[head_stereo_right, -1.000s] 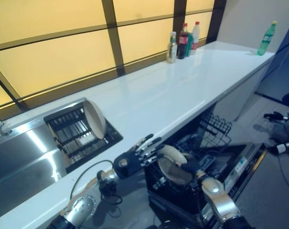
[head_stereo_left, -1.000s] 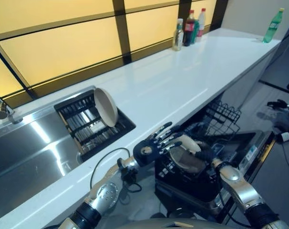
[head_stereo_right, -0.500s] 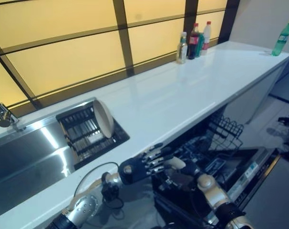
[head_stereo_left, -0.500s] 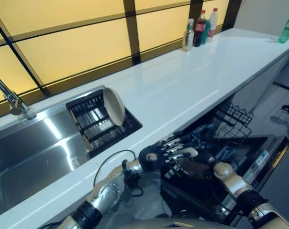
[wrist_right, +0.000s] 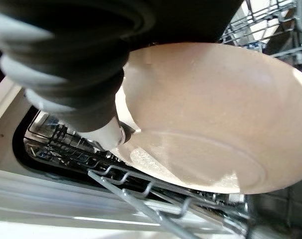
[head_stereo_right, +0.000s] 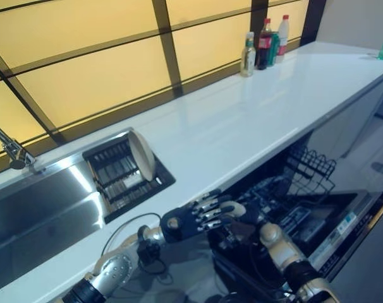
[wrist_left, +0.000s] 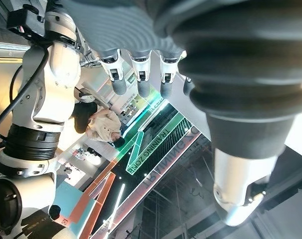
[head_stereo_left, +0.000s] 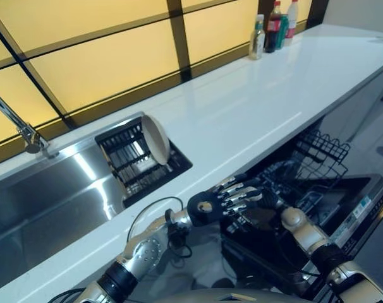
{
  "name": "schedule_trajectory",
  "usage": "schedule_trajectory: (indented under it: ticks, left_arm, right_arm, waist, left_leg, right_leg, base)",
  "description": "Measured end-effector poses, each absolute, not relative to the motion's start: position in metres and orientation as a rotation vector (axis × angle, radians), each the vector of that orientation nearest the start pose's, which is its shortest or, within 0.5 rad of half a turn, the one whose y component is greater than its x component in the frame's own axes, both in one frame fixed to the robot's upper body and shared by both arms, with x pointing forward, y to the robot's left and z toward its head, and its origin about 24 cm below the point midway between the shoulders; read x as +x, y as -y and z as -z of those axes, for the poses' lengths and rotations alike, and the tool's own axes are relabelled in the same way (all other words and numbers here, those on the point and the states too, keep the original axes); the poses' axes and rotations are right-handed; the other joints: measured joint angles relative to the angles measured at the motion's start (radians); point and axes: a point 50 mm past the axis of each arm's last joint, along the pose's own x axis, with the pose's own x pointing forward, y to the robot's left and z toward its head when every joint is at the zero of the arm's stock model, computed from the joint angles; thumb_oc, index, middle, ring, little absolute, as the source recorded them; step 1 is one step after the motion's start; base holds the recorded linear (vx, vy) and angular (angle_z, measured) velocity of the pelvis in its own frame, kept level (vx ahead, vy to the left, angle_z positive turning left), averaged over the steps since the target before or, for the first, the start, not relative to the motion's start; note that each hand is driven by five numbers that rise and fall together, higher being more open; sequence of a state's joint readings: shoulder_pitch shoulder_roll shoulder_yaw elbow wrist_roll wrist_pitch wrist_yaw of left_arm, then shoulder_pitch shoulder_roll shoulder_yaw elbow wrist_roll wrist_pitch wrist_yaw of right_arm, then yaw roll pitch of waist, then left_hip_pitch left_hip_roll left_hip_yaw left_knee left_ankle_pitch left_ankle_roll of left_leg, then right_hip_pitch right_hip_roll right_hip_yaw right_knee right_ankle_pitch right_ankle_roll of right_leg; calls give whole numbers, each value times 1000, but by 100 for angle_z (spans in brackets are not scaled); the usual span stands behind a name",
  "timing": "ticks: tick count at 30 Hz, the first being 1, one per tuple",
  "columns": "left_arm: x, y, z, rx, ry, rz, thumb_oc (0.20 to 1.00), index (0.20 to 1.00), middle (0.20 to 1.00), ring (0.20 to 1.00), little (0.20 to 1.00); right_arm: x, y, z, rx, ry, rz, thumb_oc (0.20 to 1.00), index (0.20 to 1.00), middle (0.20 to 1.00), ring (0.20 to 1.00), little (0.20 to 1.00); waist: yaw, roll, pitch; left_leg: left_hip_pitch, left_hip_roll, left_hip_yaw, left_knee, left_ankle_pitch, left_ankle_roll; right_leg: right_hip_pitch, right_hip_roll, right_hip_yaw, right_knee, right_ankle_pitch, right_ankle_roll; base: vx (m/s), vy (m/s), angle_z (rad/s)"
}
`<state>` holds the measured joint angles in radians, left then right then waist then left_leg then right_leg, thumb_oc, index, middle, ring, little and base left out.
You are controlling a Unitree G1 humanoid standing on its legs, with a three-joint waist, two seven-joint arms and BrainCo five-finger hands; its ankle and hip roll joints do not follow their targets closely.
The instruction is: Pick up plates and place into dishwasher.
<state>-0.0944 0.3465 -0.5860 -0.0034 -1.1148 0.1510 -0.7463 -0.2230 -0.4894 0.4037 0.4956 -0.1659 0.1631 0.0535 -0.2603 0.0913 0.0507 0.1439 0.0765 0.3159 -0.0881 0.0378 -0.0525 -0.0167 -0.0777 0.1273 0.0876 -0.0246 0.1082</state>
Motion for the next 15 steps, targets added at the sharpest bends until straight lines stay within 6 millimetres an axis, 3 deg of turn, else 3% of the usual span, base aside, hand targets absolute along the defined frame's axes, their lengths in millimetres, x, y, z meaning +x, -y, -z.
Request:
schedule_trajectory:
  ticks: [1,2,3,15]
  left_arm:
    - [204,-57,-45,-853,-196,1262,1000,1000,1000,1000,1000]
    - [204,-57,-45,-853,-196,1262,1000,1000,1000,1000,1000]
    - [204,-57,-45,-853,-196,1263,1000,1000,1000,1000,1000]
    - [205,-56,-46,-855,-186,1252,1000,1000,1000,1000,1000]
  right_arm:
    - [267,210,30,-788,-509,-280,570,570,570,570,570]
    - [267,211,30,-792,-509,-279,865,865,865,865,865]
    - [267,212,30,-800,-511,-276,1000,1000,1000,1000,1000]
    - [268,228,25,-824,-498,-155,1000,1000,1000,1000,1000]
  waist:
    - [0,0,0]
    - [0,0,0]
    - [-1,0,1]
    - [-7,3,13]
  left_leg:
    - [0,0,0,0,0,0]
    - [0,0,0,0,0,0]
    - [0,0,0,-1,0,0]
    - [0,0,0,-2,0,0]
  right_leg:
    - [0,0,0,0,0,0]
    - [0,-1,0,0,0,0]
    - [0,-1,0,0,0,0]
    - [0,0,0,-1,0,0]
  base:
    - [0,0,0]
    - [0,0,0]
    - [0,0,0]
    - [-3,9,0]
